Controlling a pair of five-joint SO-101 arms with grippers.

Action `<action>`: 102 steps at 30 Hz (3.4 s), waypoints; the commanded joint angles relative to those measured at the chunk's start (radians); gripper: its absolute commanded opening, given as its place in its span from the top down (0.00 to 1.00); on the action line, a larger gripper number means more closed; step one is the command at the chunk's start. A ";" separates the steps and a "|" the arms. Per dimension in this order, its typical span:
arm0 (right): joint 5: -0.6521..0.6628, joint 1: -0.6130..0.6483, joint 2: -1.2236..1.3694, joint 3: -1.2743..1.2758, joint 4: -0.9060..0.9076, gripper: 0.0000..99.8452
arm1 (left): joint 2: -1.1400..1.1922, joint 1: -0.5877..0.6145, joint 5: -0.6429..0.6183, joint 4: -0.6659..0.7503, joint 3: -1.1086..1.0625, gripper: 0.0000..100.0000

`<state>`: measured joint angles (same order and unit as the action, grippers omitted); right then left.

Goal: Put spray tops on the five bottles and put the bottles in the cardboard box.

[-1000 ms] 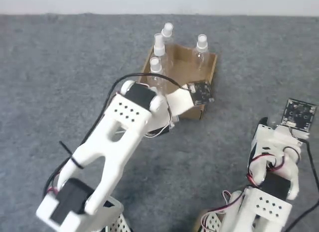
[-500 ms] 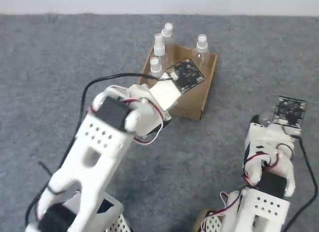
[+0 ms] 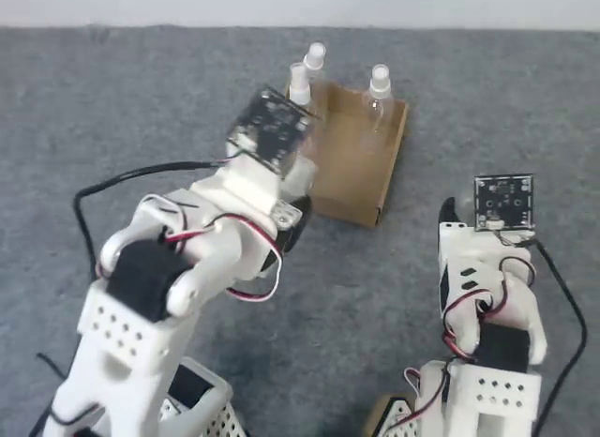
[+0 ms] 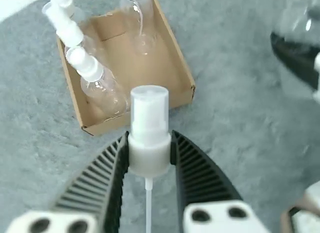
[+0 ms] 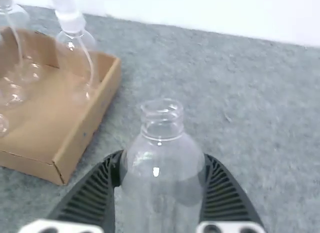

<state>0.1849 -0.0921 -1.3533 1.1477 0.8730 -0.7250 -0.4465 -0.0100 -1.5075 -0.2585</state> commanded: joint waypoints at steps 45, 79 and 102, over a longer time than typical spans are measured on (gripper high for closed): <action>0.017 0.673 -0.025 0.121 -0.136 0.98 | -0.539 0.399 -0.807 0.632 -0.516 0.99; 0.032 0.789 -0.025 0.281 -0.358 0.99 | -0.540 0.437 -1.011 0.664 -0.633 0.99; 0.104 0.840 -0.025 0.304 -0.360 0.99 | -0.678 0.439 -0.961 0.661 -0.662 0.99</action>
<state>0.2677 0.7457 -1.3533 1.4699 0.5386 -1.2958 -0.0107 -1.0134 -0.8769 -0.9045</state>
